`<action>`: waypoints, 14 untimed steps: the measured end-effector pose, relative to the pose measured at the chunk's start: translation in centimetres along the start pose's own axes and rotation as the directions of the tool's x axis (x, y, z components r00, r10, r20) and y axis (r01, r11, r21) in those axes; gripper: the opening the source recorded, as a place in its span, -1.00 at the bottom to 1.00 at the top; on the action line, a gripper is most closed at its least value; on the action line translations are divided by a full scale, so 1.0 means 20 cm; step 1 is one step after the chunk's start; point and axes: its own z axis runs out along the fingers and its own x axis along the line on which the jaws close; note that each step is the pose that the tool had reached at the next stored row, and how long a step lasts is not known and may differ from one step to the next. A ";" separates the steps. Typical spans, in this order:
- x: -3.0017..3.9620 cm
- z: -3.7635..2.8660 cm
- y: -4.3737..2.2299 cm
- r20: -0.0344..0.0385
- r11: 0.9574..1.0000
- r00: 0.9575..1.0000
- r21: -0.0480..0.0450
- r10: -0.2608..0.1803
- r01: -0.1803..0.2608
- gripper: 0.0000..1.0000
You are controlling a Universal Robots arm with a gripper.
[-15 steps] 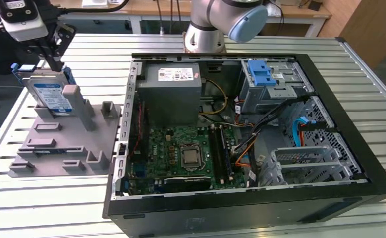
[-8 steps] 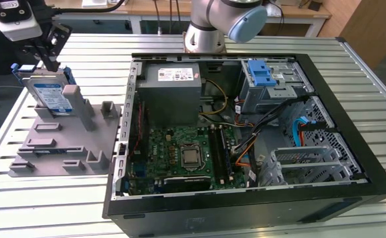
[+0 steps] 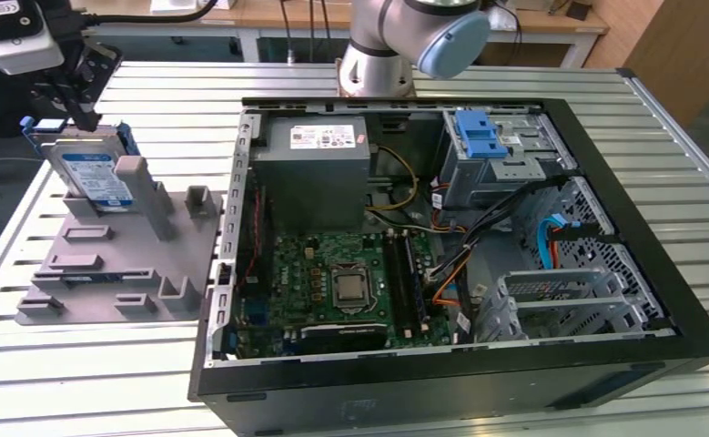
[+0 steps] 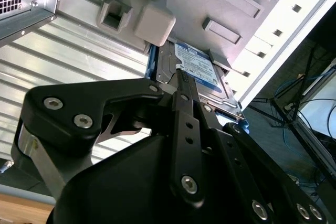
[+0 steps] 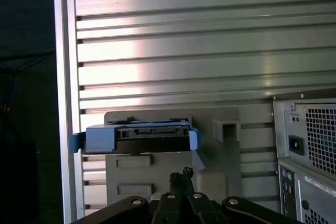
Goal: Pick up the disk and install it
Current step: 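Reach for the disk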
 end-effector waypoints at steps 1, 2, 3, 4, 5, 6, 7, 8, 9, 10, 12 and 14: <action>0.004 0.000 0.000 0.000 1.000 1.000 0.000 0.000 0.000 -0.79; 0.009 0.001 0.000 0.000 1.000 1.000 0.000 0.000 0.000 -0.79; 0.014 0.001 -0.001 0.000 1.000 1.000 0.000 0.000 0.000 -0.79; 0.018 0.002 -0.001 0.000 1.000 1.000 0.000 0.000 0.000 -0.79; 0.021 0.003 -0.001 0.000 1.000 1.000 0.000 0.000 0.000 -0.79; 0.024 0.003 -0.001 0.000 1.000 1.000 0.000 0.000 0.000 -0.79; 0.028 0.004 -0.001 0.000 1.000 1.000 0.000 0.000 0.000 -0.79; 0.030 0.004 -0.001 0.000 1.000 1.000 0.000 0.000 0.000 -0.79; 0.033 0.004 -0.001 0.000 1.000 1.000 0.000 0.000 0.000 -0.79; 0.035 0.005 -0.001 0.000 1.000 1.000 0.000 0.000 0.000 -0.79; 0.041 0.006 -0.001 0.000 1.000 1.000 0.000 0.000 0.000 -0.79; 0.047 0.007 0.000 0.000 1.000 1.000 0.000 0.000 0.000 -0.79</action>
